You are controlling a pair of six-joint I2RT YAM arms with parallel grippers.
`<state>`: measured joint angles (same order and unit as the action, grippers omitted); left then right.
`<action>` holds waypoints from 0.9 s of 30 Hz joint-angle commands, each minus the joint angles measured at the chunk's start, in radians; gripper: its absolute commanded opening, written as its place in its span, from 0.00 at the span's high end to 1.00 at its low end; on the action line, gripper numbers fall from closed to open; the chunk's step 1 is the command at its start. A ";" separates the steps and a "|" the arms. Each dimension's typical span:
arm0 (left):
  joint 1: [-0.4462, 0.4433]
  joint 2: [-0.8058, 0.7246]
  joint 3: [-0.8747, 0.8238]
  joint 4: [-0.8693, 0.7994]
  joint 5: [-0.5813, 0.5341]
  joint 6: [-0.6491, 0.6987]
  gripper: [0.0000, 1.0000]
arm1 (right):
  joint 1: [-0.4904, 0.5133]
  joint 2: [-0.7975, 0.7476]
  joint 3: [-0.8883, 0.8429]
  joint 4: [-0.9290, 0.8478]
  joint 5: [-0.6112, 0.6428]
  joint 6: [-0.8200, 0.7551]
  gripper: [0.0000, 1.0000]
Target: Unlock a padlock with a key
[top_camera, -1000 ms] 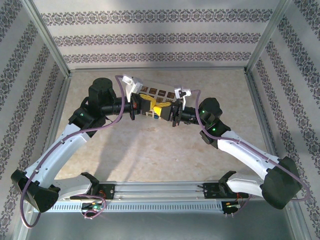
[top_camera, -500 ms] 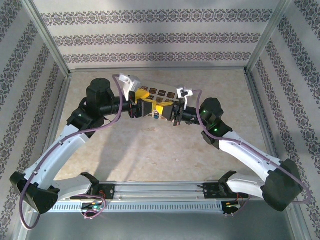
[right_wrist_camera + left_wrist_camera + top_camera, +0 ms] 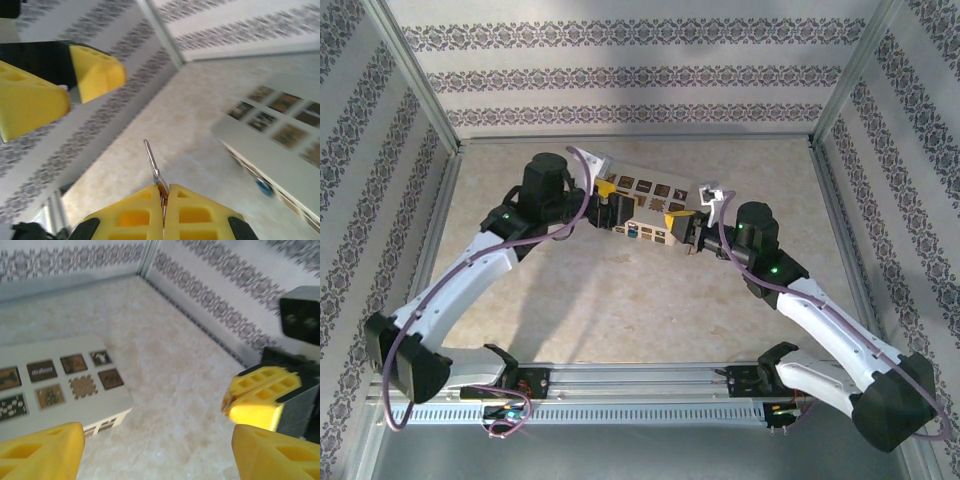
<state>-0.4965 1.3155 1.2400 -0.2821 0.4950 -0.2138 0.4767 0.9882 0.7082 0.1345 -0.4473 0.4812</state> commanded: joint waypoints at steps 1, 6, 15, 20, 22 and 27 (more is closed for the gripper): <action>-0.011 0.054 0.055 -0.025 -0.014 -0.004 0.23 | -0.030 -0.037 -0.041 -0.129 0.118 -0.038 1.00; -0.031 0.172 0.132 -0.044 -0.021 0.001 0.24 | -0.098 -0.080 -0.118 -0.148 0.128 0.000 1.00; -0.071 0.411 0.300 -0.116 -0.034 0.015 0.24 | -0.181 -0.106 -0.188 -0.190 0.101 0.039 1.00; -0.098 0.570 0.455 -0.233 -0.062 0.053 0.25 | -0.206 -0.105 -0.193 -0.212 0.103 0.048 1.00; -0.109 0.629 0.521 -0.285 -0.078 0.070 0.25 | -0.220 -0.107 -0.192 -0.221 0.095 0.052 1.00; -0.133 0.753 0.668 -0.407 -0.124 0.099 0.25 | -0.240 -0.126 -0.200 -0.248 0.099 0.057 1.00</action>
<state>-0.6102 2.0403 1.8359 -0.5632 0.4114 -0.1581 0.2497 0.8848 0.5274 -0.0895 -0.3481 0.5247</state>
